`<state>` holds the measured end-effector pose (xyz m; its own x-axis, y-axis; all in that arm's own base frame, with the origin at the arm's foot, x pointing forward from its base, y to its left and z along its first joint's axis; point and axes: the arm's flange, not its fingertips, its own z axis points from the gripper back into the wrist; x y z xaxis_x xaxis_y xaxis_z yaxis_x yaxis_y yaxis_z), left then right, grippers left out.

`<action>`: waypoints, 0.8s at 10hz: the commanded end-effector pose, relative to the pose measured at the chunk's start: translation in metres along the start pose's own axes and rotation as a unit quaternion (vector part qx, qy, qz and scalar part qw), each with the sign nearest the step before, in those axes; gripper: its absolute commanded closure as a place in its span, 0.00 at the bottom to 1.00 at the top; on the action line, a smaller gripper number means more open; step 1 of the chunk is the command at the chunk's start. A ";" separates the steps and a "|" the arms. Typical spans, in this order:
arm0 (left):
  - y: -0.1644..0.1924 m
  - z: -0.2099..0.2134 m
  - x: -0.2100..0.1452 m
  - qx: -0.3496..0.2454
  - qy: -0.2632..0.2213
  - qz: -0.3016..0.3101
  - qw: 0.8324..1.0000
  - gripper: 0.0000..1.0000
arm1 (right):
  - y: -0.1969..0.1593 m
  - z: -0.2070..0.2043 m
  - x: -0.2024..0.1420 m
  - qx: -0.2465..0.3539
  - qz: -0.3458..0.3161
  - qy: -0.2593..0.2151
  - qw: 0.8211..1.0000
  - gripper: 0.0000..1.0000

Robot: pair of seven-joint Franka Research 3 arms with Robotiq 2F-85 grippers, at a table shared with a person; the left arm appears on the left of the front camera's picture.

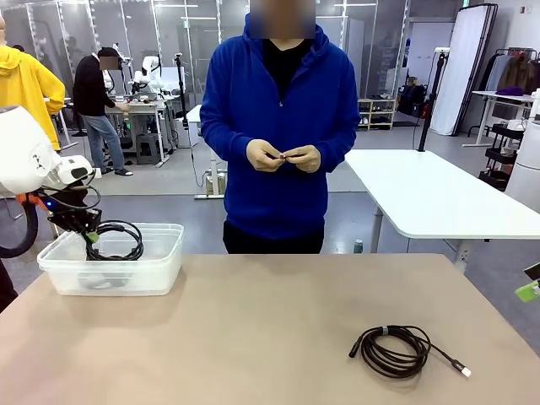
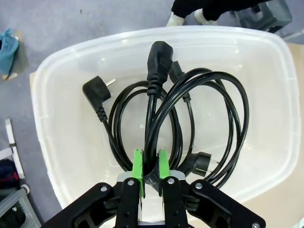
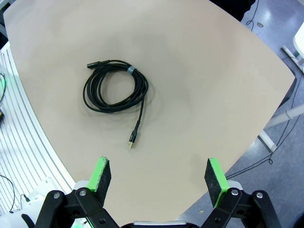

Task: Organize and store the cables.
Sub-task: Place the Power Cable into the Organizing box.

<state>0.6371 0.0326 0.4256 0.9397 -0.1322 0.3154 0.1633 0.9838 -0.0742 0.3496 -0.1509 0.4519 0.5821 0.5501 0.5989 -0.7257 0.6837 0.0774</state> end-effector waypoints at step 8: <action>0.013 -0.003 -0.004 0.037 0.021 0.030 0.999 0.07 | -0.001 0.001 0.000 0.003 0.002 -0.007 1.000 0.00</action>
<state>0.6382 0.0437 0.4148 0.9550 -0.0872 0.2835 0.1041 0.9935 -0.0452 0.3496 -0.1509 0.4518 0.5821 0.5500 0.5988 -0.7256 0.6838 0.0774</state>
